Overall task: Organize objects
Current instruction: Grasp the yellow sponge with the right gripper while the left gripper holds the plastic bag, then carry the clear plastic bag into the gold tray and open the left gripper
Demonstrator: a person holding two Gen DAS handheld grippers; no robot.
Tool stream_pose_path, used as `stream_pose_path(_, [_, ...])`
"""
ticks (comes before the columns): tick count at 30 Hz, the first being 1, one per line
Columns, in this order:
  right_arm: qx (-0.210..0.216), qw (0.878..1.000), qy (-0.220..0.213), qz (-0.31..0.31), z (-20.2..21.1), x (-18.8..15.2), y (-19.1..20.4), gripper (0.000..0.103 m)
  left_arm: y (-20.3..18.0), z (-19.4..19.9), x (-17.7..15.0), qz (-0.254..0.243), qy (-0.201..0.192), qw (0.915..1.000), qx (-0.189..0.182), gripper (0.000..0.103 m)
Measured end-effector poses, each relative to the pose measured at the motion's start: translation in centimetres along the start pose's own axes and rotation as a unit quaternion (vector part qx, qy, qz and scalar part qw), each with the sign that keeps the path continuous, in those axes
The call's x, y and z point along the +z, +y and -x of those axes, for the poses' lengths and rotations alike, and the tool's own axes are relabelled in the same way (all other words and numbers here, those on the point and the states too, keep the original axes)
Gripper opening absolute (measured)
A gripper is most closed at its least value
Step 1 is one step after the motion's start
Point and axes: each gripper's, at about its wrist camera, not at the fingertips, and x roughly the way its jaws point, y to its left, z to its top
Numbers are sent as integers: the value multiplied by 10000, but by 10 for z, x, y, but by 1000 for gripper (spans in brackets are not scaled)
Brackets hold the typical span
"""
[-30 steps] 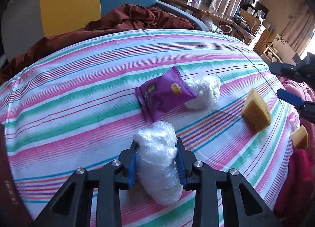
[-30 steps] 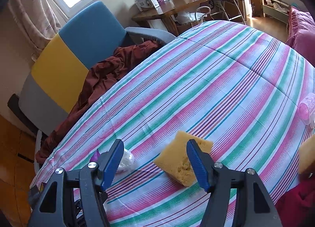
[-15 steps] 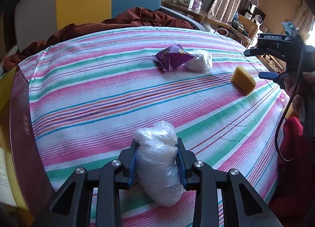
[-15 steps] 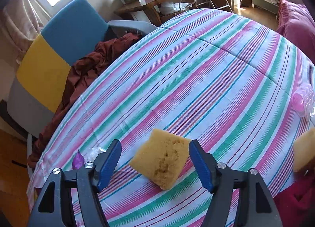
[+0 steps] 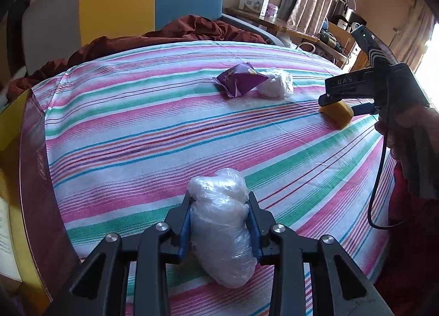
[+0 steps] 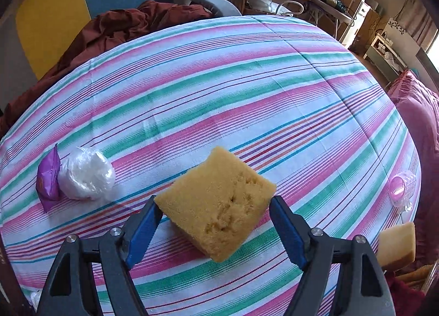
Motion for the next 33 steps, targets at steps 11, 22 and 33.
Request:
stream_pose_path(11, [304, 9970, -252, 663, 12, -6, 30, 59, -5, 0, -5, -208, -153, 9996, 124, 36])
stream_pose_path(22, [154, 9959, -175, 870, 2, -5, 35, 59, -2, 28, -8, 18, -144, 9999, 25, 34])
stream_pose_path(33, [95, 9953, -213, 939, 5, -9, 38, 59, 25, 107, 1, 312, -867, 9933, 701, 34])
